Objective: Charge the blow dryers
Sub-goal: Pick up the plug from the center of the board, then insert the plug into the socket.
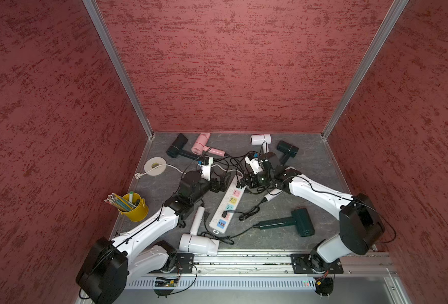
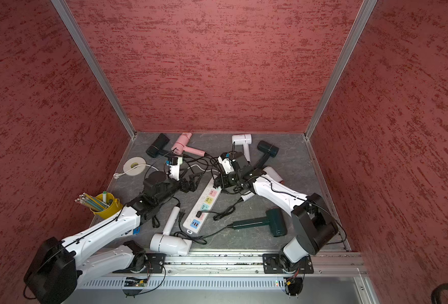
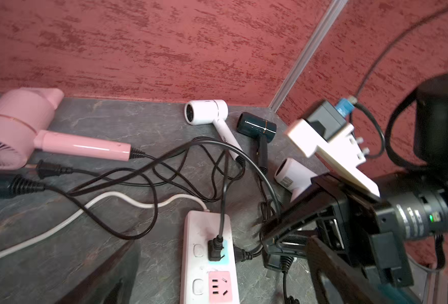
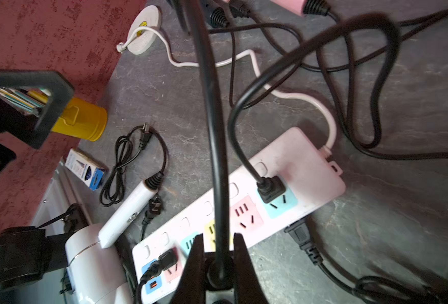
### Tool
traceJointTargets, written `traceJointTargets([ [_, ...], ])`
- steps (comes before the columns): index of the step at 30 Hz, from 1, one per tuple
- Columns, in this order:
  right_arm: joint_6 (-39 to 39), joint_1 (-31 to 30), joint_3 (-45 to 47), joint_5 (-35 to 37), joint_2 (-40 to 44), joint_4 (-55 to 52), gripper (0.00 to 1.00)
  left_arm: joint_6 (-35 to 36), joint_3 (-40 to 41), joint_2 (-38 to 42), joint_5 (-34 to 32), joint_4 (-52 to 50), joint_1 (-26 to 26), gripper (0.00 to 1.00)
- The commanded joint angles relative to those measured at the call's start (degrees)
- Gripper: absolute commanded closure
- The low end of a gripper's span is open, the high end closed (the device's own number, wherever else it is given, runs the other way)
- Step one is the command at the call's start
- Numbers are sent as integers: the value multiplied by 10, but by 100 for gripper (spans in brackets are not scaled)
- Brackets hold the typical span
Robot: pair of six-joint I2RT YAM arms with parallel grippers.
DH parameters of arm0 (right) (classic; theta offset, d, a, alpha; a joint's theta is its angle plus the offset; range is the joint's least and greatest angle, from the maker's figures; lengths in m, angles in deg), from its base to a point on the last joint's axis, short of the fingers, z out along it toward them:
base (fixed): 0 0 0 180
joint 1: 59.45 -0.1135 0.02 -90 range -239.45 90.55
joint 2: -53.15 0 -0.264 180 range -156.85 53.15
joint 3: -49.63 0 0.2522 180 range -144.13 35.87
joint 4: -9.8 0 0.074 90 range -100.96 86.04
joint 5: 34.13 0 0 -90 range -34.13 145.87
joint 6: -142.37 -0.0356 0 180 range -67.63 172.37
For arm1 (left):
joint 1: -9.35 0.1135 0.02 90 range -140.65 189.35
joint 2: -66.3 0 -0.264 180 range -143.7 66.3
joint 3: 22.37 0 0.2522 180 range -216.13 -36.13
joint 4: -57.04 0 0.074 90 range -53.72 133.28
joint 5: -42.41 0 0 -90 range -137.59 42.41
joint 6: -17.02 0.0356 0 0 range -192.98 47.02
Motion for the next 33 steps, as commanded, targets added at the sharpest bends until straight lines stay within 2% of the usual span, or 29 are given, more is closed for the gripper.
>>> traceJointTargets([
  [1, 25, -11, 35, 49, 32, 115, 100, -96, 14, -7, 88, 43, 52, 0],
  [6, 56, -30, 98, 78, 49, 208, 100, -168, 21, -49, 148, 76, 116, 0],
  [11, 127, -73, 132, 110, 36, 273, 100, -203, 29, -72, 170, 91, 153, 0],
  [17, 184, -104, 137, 138, -5, 311, 100, -202, 32, -62, 156, 76, 161, 0],
  [23, 290, -120, 209, 130, -15, 435, 100, -196, 32, -47, 139, 57, 162, 0],
  [27, 306, -120, 208, 168, -33, 440, 100, -195, 32, -40, 137, 53, 162, 0],
  [33, 337, -120, 220, 175, -63, 488, 100, -192, 33, -34, 134, 50, 162, 0],
])
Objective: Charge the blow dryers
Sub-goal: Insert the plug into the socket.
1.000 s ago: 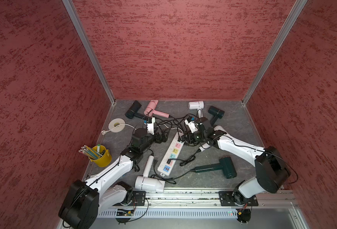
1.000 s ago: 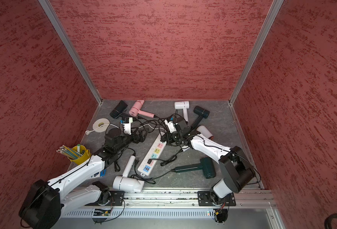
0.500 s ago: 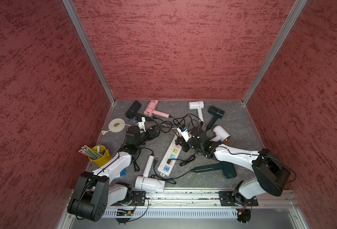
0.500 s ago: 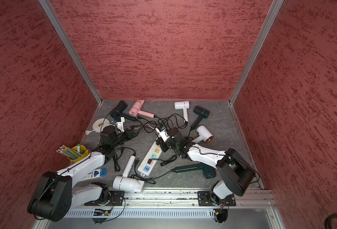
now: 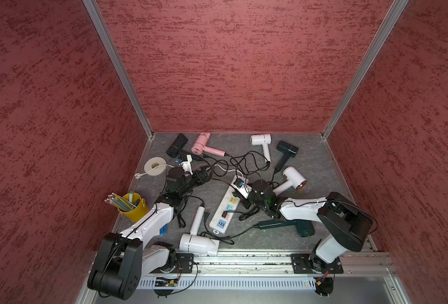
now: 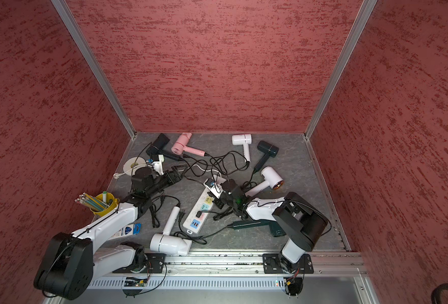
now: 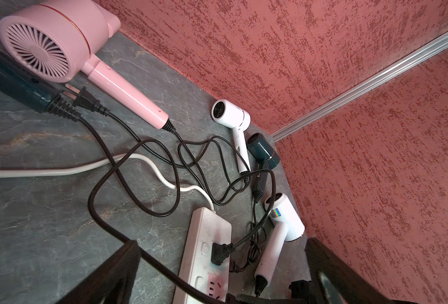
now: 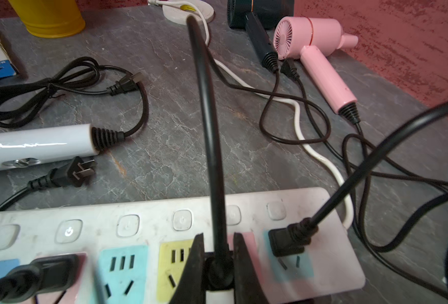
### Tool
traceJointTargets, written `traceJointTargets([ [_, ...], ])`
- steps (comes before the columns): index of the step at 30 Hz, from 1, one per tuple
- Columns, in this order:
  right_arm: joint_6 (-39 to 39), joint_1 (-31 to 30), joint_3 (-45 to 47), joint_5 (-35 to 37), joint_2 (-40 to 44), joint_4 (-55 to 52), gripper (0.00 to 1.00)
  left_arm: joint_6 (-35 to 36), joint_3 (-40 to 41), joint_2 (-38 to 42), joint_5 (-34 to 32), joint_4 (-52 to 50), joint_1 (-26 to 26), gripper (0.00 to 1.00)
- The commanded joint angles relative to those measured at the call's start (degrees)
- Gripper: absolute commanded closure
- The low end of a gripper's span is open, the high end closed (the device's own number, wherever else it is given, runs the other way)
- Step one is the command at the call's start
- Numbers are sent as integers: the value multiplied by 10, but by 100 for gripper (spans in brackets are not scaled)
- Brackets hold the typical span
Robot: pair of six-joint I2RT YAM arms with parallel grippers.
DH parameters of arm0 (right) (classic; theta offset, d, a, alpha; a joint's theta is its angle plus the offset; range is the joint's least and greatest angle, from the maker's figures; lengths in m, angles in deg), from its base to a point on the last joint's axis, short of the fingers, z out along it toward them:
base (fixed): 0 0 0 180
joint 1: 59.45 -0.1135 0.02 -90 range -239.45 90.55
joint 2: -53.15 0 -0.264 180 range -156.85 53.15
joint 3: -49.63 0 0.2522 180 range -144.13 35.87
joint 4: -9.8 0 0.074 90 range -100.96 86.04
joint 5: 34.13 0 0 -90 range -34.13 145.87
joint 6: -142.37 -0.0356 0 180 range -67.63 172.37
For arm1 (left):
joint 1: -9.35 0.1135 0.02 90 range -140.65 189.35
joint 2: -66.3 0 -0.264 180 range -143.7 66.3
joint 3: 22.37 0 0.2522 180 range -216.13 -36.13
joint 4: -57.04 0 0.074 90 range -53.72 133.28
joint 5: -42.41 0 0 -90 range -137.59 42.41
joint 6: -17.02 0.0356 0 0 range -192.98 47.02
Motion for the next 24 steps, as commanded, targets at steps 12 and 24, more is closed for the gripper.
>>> traceJointTargets([
  [12, 30, 3, -18, 32, -39, 44, 100, 11, 5, 24, -10, -11, 3, 0],
  [24, 7, 24, -10, 14, -48, 19, 100, 11, 5, 25, -9, -10, 3, 0],
])
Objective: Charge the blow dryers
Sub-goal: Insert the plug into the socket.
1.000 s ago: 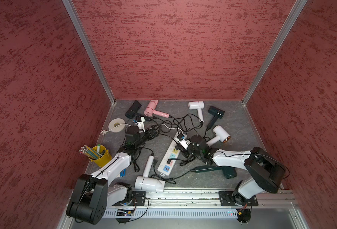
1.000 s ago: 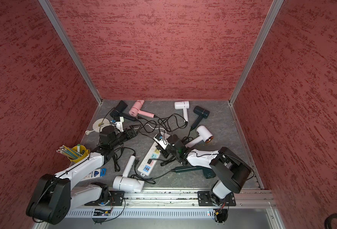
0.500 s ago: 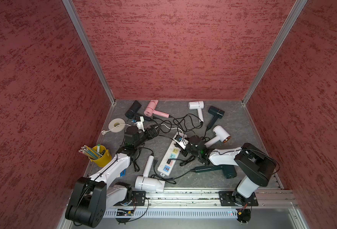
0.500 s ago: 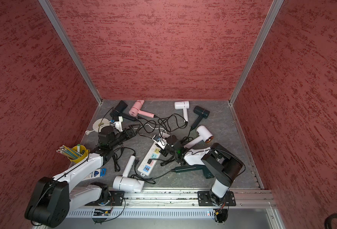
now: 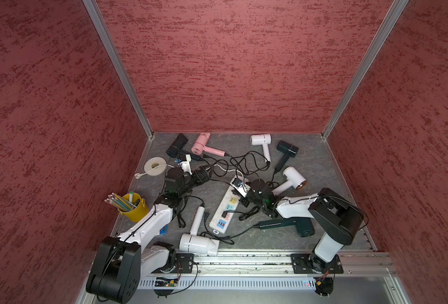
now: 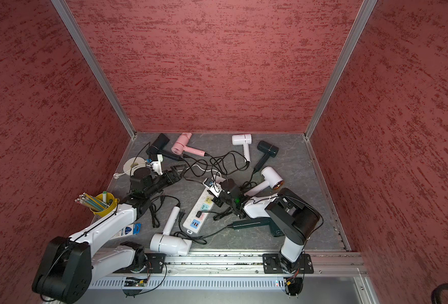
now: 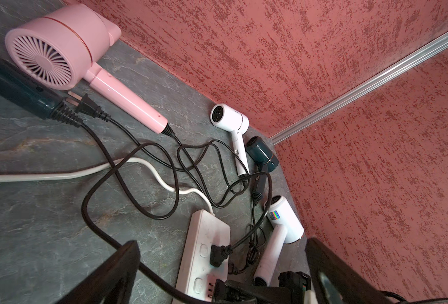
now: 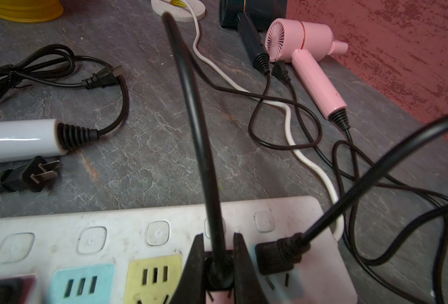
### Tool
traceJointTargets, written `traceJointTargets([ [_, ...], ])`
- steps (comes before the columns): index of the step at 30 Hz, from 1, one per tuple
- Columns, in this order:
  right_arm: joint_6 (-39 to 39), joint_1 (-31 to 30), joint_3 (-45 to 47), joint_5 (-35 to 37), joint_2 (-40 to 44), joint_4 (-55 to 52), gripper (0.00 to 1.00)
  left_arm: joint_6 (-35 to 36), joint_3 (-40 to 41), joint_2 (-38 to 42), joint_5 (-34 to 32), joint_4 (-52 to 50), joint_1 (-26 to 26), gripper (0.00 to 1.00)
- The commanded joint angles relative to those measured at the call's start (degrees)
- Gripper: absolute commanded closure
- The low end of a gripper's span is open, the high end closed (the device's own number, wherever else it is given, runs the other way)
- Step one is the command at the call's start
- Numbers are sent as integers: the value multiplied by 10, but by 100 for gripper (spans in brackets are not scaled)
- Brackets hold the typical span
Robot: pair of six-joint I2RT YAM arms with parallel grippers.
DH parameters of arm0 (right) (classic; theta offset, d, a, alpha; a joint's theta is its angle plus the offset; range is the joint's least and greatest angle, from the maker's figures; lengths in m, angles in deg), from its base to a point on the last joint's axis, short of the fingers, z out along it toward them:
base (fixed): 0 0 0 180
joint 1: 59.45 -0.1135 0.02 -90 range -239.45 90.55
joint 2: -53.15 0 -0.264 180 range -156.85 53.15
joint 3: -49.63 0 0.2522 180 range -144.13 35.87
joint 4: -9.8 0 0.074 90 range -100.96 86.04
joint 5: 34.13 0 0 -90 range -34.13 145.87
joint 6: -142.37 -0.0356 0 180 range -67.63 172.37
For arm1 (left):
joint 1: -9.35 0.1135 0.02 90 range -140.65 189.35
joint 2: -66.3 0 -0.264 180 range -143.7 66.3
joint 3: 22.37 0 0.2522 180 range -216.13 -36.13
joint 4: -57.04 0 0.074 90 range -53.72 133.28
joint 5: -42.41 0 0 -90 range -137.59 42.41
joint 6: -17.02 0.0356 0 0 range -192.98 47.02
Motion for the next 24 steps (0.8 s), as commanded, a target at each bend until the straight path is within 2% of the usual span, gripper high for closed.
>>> traceJointTargets([
  [1, -12, 14, 3, -1, -6, -15, 100, 9, 5, 9, -3, -1, 3, 0],
  [10, -40, 24, -12, -53, -35, -57, 100, 10, 5, 10, -4, -2, 3, 0],
  [24, -59, 29, 8, -21, -48, -91, 100, 9, 8, 8, -6, 2, 3, 0],
])
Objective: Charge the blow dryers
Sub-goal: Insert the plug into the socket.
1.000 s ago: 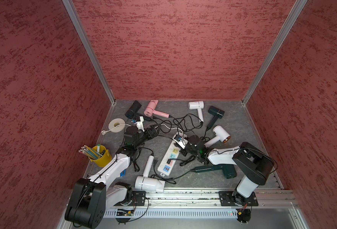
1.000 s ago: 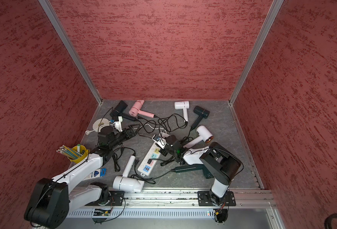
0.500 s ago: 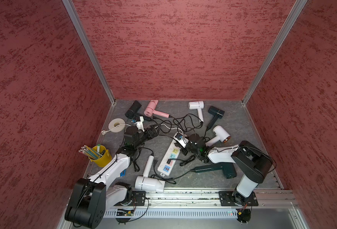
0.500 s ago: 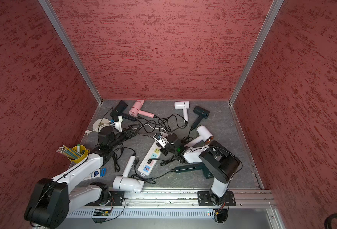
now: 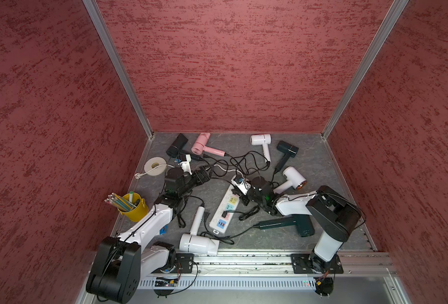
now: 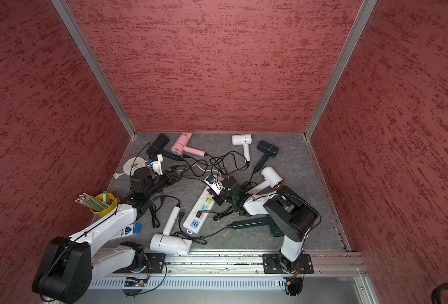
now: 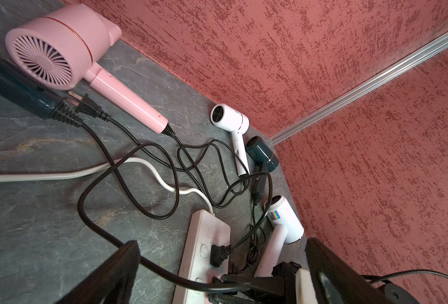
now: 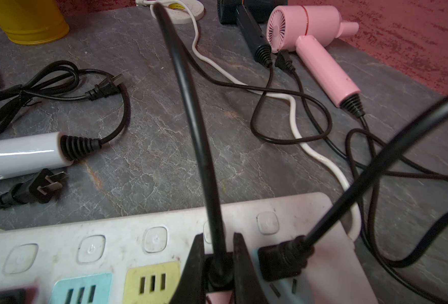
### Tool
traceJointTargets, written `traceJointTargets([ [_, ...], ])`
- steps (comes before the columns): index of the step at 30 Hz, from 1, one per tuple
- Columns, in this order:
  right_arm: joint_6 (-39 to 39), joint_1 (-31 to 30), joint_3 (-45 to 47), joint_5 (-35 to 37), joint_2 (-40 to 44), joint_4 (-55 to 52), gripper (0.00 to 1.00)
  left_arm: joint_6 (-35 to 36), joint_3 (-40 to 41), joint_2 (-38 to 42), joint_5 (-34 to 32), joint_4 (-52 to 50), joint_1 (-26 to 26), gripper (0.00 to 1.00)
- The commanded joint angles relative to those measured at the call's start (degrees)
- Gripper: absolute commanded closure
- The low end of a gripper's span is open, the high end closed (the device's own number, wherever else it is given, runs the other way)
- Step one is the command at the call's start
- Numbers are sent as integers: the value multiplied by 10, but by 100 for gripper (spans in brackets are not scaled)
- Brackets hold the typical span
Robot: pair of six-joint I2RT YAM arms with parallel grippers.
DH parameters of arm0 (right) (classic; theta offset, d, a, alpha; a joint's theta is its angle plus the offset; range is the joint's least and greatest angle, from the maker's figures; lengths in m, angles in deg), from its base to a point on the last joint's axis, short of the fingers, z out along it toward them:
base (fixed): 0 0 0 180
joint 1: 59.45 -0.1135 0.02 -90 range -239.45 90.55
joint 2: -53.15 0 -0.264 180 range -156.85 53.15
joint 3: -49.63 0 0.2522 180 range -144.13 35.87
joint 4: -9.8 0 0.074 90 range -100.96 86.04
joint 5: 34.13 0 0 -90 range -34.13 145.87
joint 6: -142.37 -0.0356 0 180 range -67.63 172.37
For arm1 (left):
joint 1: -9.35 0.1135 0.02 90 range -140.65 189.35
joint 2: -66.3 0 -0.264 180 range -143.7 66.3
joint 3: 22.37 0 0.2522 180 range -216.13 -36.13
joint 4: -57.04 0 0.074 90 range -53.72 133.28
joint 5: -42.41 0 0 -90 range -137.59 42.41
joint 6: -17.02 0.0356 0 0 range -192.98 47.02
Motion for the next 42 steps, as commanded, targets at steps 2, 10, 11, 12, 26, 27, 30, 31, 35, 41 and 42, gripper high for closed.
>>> traceJointTargets([
  [2, -13, 8, 23, 23, -33, -91, 100, 9, 7, 8, -6, 2, 3, 0],
  [10, -17, 5, 17, 39, -51, -105, 100, 9, 9, 12, -6, 2, 3, 0],
  [11, -20, 6, 16, 41, -52, -108, 100, 9, 9, 12, -6, 2, 2, 0],
  [12, -25, 5, 16, 43, -55, -109, 100, 9, 9, 12, -6, 2, 3, 0],
  [26, -83, 5, 85, 64, -52, -35, 100, 6, 9, 8, -1, 10, 1, 0],
  [27, -83, 5, 83, 70, -49, -35, 100, 7, 9, 4, -3, 11, 0, 0],
  [30, -88, 6, 76, 87, -43, -35, 100, 10, 10, -11, -7, 14, 0, 0],
  [31, -93, 7, 72, 93, -42, -37, 100, 11, 8, -16, -8, 14, 0, 0],
  [35, -113, 9, 60, 120, -37, -44, 100, 13, 8, -22, -9, 16, 0, 0],
  [41, -145, 13, 57, 157, -17, -52, 100, 16, 7, -22, -10, 14, -1, 0],
  [42, -149, 14, 57, 157, -10, -53, 100, 16, 7, -24, -9, 14, -1, 0],
])
